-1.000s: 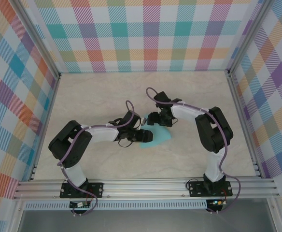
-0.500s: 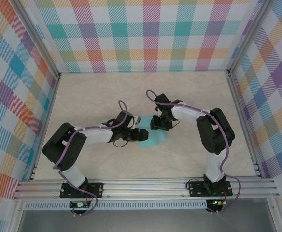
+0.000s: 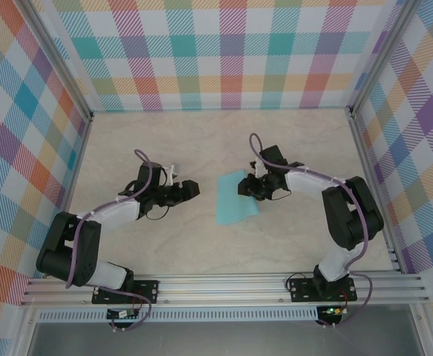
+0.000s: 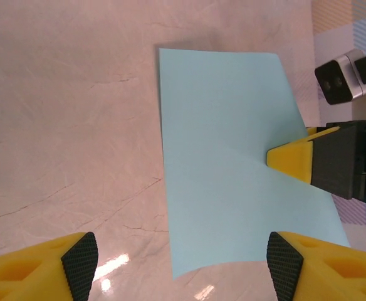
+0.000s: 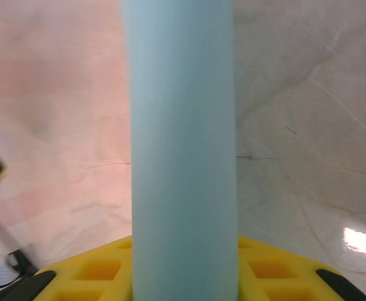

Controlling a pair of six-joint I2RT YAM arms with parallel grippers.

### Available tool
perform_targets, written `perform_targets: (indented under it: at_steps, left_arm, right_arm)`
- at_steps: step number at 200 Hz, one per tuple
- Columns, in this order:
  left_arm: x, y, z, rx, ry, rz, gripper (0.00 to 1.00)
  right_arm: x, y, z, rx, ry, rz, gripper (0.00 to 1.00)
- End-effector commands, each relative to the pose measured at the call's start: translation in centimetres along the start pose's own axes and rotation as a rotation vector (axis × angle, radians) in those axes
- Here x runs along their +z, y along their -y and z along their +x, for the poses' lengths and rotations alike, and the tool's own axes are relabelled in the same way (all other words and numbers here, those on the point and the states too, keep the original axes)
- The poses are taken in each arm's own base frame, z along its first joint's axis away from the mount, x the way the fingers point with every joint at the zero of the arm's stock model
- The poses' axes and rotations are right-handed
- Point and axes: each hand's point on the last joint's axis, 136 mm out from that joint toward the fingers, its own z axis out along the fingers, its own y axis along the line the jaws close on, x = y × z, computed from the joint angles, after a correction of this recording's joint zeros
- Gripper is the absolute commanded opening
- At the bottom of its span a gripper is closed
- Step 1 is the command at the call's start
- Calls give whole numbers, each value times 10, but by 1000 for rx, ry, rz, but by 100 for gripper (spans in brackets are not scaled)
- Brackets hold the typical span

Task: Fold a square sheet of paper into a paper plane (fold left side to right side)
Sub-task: Pick up the square sheet of paper from the center of the table.

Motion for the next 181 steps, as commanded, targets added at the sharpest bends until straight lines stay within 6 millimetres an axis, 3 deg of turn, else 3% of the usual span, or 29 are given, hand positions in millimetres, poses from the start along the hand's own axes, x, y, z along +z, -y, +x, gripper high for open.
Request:
perform_targets:
  at_steps: [1, 43, 99, 131, 181]
  left_arm:
    - [-18, 38, -15, 40, 42, 165, 75]
    - [-48, 98, -36, 129, 96, 343, 80]
    - [-89, 161, -57, 213, 185, 502, 86]
    - [-107, 191, -59, 278, 215, 570, 89]
    - [-109, 222, -52, 332, 200, 630, 91]
  right_arm:
    - [-36, -47, -19, -85, 93, -254, 32]
    - [-98, -90, -20, -208, 180, -443, 32]
    - [-176, -157, -9, -373, 279, -620, 31]
    - [-205, -183, -2, -409, 296, -695, 31]
    - [-228, -214, 17, -484, 290, -760, 31]
